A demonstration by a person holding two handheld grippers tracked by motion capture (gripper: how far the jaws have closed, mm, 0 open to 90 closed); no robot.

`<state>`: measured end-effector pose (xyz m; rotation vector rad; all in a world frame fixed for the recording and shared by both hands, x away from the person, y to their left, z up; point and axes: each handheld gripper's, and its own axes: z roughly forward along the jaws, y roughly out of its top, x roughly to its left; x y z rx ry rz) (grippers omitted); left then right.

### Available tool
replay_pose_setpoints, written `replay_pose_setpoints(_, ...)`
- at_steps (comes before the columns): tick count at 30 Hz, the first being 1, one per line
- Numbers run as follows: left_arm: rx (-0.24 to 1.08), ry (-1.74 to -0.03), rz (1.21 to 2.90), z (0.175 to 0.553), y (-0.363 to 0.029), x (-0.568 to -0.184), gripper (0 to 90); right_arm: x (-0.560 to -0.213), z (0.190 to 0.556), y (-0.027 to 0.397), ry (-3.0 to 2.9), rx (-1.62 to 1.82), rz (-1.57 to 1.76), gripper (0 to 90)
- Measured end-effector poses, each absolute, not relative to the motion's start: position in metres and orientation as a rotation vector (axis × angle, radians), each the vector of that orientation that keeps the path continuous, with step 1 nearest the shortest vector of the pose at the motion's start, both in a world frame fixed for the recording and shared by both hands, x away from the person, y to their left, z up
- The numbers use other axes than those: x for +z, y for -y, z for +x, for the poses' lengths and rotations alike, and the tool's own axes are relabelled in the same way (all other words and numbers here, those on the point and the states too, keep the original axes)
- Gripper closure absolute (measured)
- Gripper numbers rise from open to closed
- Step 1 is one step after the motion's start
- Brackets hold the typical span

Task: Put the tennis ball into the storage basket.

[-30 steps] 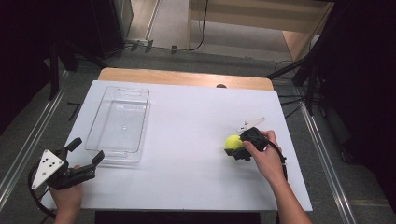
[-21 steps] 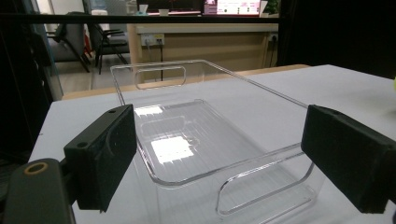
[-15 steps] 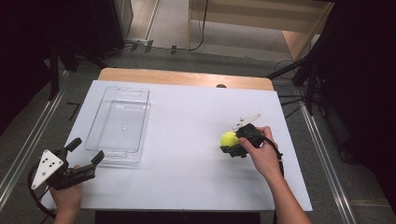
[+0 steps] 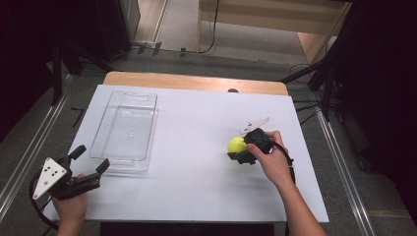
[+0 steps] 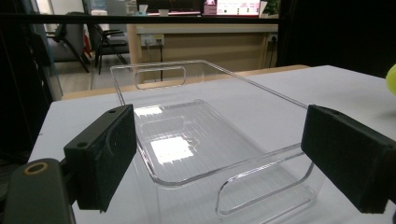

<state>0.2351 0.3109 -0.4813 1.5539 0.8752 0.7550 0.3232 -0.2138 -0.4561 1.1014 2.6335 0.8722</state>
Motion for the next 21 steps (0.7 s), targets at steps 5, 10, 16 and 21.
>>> replay_pose_setpoints(5, 0.755, -0.875, 1.557, 0.235, -0.311, -0.481, 11.1, -0.455, 0.324, 0.21, -2.639, 0.881, 1.097, 23.4)
replay_pose_setpoints(10, 0.755, -0.875, 1.557, 0.235, -0.311, -0.481, 11.1, -0.455, 0.325, 0.206, -2.648, 0.887, 1.069, 23.4)
replay_pose_setpoints(16, 0.753, -0.875, 1.555, 0.235, -0.311, -0.481, 11.1, -0.454, 0.326, 0.201, -2.656, 0.892, 1.062, 23.4)
replay_pose_setpoints(21, 0.754, -0.875, 1.557, 0.235, -0.311, -0.481, 11.1, -0.452, 0.328, 0.196, -2.663, 0.9, 1.039, 23.4)
